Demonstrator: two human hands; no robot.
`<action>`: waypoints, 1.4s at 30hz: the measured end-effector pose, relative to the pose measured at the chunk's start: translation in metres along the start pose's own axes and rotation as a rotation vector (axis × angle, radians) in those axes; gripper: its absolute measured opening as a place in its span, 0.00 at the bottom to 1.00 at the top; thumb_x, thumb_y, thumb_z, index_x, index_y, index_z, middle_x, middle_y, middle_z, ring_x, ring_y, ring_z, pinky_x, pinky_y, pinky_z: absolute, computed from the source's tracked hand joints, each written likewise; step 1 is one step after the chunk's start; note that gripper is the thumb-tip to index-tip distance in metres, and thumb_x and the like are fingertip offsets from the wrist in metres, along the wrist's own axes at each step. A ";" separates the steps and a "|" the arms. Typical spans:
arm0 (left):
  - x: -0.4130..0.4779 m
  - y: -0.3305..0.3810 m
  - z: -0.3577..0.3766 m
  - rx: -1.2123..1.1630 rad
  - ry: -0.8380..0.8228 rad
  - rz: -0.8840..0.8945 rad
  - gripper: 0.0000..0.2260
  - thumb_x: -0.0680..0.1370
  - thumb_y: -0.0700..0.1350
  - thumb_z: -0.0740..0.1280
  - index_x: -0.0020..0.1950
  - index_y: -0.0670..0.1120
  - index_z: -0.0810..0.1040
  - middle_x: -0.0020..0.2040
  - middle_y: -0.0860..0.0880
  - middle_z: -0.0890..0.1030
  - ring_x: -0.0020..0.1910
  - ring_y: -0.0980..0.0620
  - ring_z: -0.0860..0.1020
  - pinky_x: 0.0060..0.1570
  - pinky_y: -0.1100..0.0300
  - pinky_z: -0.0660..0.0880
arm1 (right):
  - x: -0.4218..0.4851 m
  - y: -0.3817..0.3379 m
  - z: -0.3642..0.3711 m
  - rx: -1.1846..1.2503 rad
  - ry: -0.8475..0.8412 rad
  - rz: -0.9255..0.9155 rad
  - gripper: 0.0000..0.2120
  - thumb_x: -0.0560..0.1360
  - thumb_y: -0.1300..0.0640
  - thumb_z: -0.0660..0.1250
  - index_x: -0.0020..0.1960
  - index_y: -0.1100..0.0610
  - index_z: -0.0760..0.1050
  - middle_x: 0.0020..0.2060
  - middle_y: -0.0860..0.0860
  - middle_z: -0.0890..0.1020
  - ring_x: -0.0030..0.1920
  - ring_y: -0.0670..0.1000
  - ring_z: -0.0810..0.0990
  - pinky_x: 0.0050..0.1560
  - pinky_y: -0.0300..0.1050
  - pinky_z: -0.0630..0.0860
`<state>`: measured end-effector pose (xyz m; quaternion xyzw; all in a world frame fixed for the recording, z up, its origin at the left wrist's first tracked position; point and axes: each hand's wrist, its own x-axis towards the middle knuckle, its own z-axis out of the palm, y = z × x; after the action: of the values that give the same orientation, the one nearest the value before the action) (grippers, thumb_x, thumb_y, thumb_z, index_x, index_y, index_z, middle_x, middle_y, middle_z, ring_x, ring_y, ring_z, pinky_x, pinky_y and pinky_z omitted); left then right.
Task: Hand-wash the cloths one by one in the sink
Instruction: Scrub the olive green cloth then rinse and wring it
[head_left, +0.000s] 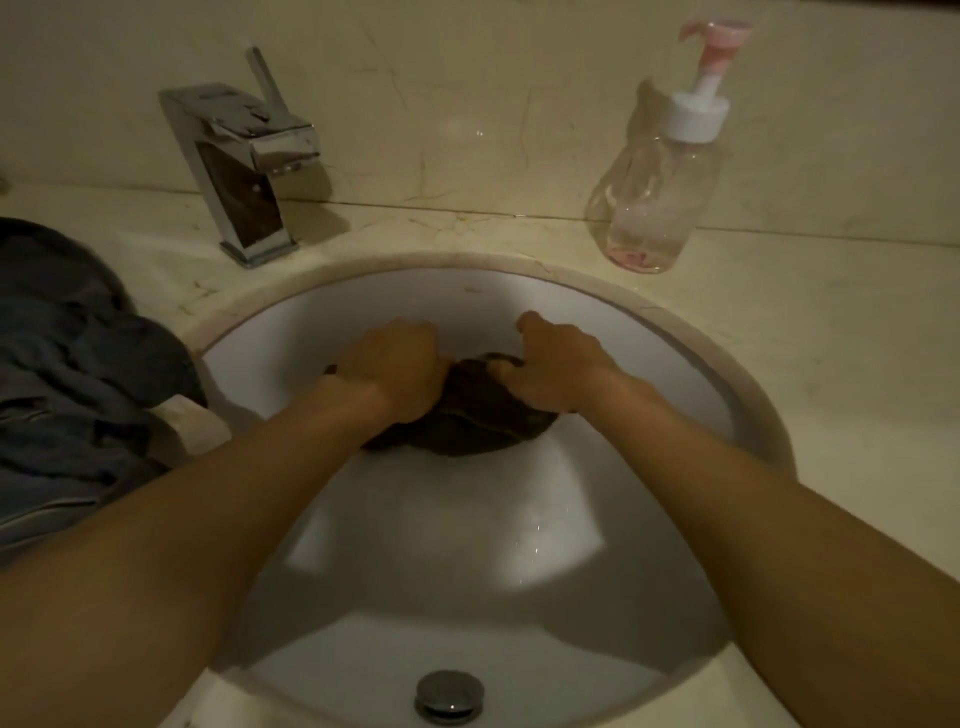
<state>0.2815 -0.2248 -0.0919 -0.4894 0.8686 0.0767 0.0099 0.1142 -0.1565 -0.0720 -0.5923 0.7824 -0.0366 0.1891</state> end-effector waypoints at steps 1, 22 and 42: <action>0.000 0.001 0.000 0.035 0.056 0.020 0.17 0.83 0.52 0.61 0.66 0.43 0.72 0.66 0.39 0.70 0.59 0.38 0.73 0.58 0.45 0.73 | 0.003 0.005 0.000 -0.098 0.014 0.016 0.29 0.81 0.42 0.65 0.76 0.54 0.63 0.72 0.56 0.70 0.67 0.61 0.73 0.64 0.58 0.74; 0.005 0.002 0.018 -0.162 -0.295 0.106 0.12 0.84 0.47 0.56 0.64 0.46 0.73 0.64 0.43 0.76 0.57 0.44 0.75 0.59 0.51 0.72 | 0.013 -0.003 0.028 0.053 -0.090 -0.068 0.19 0.80 0.48 0.64 0.67 0.57 0.72 0.59 0.56 0.78 0.55 0.57 0.77 0.53 0.49 0.75; 0.014 -0.006 0.002 -0.242 -0.222 0.180 0.09 0.76 0.53 0.71 0.44 0.50 0.76 0.43 0.47 0.80 0.48 0.44 0.79 0.49 0.52 0.74 | 0.019 -0.001 0.018 0.404 0.137 -0.287 0.08 0.74 0.58 0.73 0.54 0.54 0.83 0.45 0.50 0.84 0.45 0.50 0.83 0.47 0.45 0.82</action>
<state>0.2795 -0.2393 -0.0964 -0.3958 0.8870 0.2346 0.0401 0.1171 -0.1718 -0.0929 -0.6437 0.6779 -0.2587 0.2432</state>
